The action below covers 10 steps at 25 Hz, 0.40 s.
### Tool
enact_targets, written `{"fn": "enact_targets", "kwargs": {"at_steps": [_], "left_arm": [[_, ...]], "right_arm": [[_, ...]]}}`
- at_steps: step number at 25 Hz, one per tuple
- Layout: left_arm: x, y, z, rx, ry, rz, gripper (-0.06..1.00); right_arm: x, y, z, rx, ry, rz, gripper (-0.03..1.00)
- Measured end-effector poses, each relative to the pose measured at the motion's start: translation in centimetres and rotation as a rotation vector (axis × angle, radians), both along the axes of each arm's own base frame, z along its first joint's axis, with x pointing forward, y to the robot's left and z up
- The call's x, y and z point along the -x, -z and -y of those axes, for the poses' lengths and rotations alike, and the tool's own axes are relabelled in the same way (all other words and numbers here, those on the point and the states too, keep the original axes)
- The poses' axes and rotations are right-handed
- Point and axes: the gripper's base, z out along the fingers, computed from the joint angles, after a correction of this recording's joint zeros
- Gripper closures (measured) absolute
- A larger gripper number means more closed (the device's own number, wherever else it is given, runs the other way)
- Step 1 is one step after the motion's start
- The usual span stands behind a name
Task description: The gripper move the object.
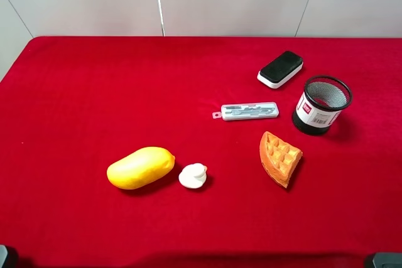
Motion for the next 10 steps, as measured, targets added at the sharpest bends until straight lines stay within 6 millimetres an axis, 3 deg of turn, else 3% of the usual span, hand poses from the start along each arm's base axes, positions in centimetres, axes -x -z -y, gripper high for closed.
{"fn": "enact_targets", "kwargs": {"at_steps": [10], "left_arm": [[0.00,0.00,0.00,0.000,0.000,0.000,-0.03]], "right_arm": [[0.00,0.00,0.00,0.000,0.000,0.000,0.27]]}}
